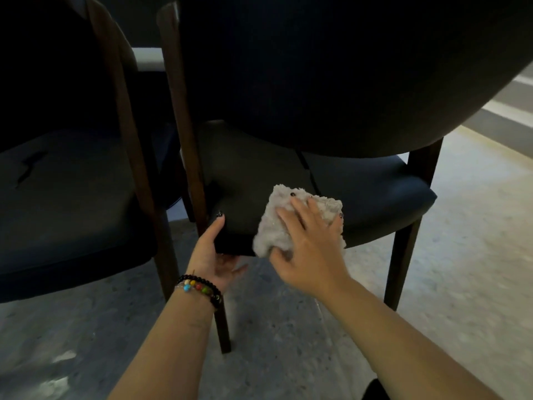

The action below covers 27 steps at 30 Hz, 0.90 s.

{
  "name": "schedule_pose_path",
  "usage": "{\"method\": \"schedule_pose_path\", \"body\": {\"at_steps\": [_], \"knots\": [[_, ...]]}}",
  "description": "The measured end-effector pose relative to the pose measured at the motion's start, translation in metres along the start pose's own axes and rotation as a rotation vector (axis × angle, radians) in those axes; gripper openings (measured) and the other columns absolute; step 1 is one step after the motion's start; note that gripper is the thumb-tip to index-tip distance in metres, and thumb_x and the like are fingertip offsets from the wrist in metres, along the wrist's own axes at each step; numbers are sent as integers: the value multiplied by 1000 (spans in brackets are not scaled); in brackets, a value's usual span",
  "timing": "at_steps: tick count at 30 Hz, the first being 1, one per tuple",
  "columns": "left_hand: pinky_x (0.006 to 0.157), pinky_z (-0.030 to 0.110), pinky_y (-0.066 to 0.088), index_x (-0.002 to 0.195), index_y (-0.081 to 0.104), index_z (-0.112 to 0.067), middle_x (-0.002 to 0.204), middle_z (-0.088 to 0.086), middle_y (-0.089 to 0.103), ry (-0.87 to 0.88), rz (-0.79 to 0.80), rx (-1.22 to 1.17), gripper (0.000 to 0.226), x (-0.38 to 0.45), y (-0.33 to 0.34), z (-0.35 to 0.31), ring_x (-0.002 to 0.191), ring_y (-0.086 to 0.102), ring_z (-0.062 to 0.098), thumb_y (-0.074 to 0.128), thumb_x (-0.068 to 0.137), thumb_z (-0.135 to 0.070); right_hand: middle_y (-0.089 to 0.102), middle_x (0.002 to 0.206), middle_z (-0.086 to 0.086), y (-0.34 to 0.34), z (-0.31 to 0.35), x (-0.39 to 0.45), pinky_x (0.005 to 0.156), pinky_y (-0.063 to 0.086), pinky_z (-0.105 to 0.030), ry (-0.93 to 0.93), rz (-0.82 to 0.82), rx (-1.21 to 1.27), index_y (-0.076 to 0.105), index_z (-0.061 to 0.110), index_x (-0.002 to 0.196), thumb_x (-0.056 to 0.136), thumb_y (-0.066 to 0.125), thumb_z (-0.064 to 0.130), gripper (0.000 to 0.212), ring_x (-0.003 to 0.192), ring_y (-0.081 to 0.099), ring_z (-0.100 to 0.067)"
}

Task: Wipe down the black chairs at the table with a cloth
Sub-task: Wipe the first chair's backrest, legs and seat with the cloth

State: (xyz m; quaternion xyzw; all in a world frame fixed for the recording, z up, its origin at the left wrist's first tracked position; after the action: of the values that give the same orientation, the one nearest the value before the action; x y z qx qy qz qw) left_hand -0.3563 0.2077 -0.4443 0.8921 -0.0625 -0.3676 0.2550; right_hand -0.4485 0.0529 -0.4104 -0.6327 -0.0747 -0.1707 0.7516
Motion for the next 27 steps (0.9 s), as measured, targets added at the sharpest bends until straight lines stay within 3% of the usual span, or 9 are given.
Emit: {"method": "schedule_pose_path", "body": {"at_steps": [2,4,8,11,15,16,20,23,27], "knots": [[95,50,46,113,63,-19,112,9,69,32,10,-18,56,3,3,2,105,64,29,81,66,-43,13,160,-4,12,6,6,110,1,-70,96,-19,1,27,31,148,85,35,60,70,149,3,-32],[94,46,50,114,64,-18,109,9,71,57,-20,-20,57,4,4,4,100,68,29,82,66,-42,17,159,-7,19,7,8,111,2,-69,119,-62,-15,31,30,148,90,40,53,62,149,5,-34],[96,45,50,122,56,-15,110,14,67,73,-56,-62,65,3,2,4,100,66,30,84,67,-36,42,146,-11,13,-1,2,110,27,-65,23,-135,105,55,18,132,90,57,20,42,141,31,-36],[101,46,46,124,52,-18,113,14,63,70,-54,-63,66,2,-2,7,103,63,31,83,68,-35,45,140,-6,0,-34,-4,101,46,-48,57,-225,196,56,15,129,89,52,18,40,132,43,-28],[94,46,50,117,56,-19,111,13,65,71,-36,-74,59,5,0,6,101,64,31,83,67,-34,42,144,-5,-11,-78,-3,105,35,-13,407,-381,346,49,14,136,97,53,20,40,133,42,-19],[92,46,51,115,56,-19,110,12,66,72,-32,-82,57,5,0,5,100,65,31,83,66,-34,44,143,-4,-11,-77,-2,104,36,-12,436,-403,368,49,14,136,97,52,21,39,130,44,-18],[89,45,52,119,59,-18,106,10,71,71,-7,-52,60,9,-4,8,97,69,29,82,66,-36,48,132,-2,0,-18,5,96,49,-49,188,-297,339,46,24,129,93,50,21,37,120,50,-24],[92,45,51,115,68,-17,107,11,73,61,77,1,57,9,-6,8,95,71,28,78,64,-41,52,134,-7,17,29,6,109,38,-50,-61,-209,246,49,17,132,90,50,25,43,129,44,-27],[95,43,50,115,69,-15,110,10,72,38,100,30,55,7,-4,8,99,70,27,76,68,-43,43,147,-9,27,32,6,115,14,-63,-74,-136,64,51,16,135,91,55,35,48,144,29,-30]]}}
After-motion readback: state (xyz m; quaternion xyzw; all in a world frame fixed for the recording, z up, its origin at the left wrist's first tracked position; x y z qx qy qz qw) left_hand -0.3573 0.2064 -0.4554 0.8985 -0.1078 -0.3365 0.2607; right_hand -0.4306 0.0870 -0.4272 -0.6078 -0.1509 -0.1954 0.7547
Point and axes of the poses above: each hand's wrist, its own x-axis towards the middle knuckle, its own y-axis out of the palm, z = x × y, the point moved 1 cm from there along x, towards the middle knuckle
